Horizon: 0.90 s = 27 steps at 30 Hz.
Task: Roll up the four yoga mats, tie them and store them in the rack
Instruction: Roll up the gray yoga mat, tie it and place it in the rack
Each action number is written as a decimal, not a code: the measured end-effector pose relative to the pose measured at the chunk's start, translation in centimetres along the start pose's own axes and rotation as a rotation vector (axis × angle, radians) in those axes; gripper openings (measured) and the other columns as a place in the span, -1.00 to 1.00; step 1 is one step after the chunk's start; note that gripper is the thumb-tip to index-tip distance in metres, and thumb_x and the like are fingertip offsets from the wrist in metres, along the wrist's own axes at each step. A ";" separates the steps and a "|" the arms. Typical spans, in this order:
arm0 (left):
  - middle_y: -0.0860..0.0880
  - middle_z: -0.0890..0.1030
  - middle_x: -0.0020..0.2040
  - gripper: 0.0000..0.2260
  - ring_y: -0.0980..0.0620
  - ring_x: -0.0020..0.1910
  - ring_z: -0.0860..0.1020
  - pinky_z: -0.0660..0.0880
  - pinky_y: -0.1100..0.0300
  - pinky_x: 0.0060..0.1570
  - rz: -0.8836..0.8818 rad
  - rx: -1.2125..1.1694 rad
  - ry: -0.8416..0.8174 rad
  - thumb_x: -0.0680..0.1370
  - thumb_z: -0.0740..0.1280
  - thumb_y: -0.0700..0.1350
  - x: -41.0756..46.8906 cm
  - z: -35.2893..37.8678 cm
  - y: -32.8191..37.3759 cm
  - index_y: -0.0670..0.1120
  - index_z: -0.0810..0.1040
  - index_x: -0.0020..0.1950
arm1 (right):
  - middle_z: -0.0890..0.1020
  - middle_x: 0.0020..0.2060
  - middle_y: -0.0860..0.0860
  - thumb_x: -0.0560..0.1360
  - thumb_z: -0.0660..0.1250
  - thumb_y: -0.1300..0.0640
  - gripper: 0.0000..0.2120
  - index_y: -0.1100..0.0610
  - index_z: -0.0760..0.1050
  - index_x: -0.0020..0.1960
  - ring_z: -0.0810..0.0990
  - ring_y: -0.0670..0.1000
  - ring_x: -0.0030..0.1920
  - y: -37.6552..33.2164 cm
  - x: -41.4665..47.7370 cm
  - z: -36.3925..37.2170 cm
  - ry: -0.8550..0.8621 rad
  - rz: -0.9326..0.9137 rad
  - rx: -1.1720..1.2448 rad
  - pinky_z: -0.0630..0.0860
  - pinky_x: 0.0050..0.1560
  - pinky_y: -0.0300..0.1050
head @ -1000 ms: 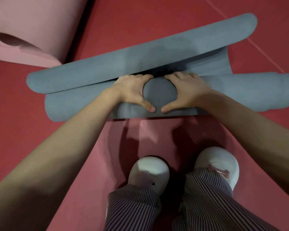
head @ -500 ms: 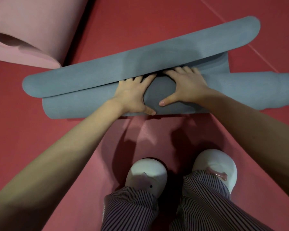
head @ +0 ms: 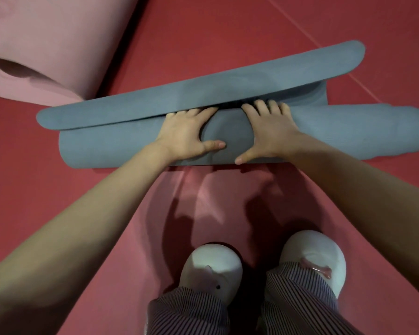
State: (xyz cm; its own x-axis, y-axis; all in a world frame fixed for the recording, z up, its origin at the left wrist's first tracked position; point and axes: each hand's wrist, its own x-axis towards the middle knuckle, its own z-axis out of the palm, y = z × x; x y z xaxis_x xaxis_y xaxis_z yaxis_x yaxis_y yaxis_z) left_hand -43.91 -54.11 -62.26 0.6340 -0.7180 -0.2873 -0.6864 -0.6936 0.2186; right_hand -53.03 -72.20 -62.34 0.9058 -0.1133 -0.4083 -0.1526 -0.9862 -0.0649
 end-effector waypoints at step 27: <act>0.15 0.52 0.22 -0.01 0.04 0.19 0.50 0.44 0.07 0.19 -0.006 -0.184 -0.390 0.04 0.46 0.44 -2.5 1.0 1.0 0.19 0.26 0.41 | 0.43 0.31 -0.06 0.17 0.38 -0.43 -0.08 -0.10 0.24 0.42 0.40 0.05 0.30 0.6 -1.0 -0.3 -0.302 -0.186 0.124 0.24 0.27 0.00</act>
State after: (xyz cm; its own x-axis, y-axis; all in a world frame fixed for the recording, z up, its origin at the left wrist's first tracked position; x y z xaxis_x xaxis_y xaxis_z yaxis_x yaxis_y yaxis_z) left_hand -46.55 -52.99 -62.25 0.4312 -0.6624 -0.6126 -0.5857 -0.7220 0.3684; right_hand -53.93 -72.69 -61.68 0.7678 0.1251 -0.6284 -0.0600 -0.9624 -0.2649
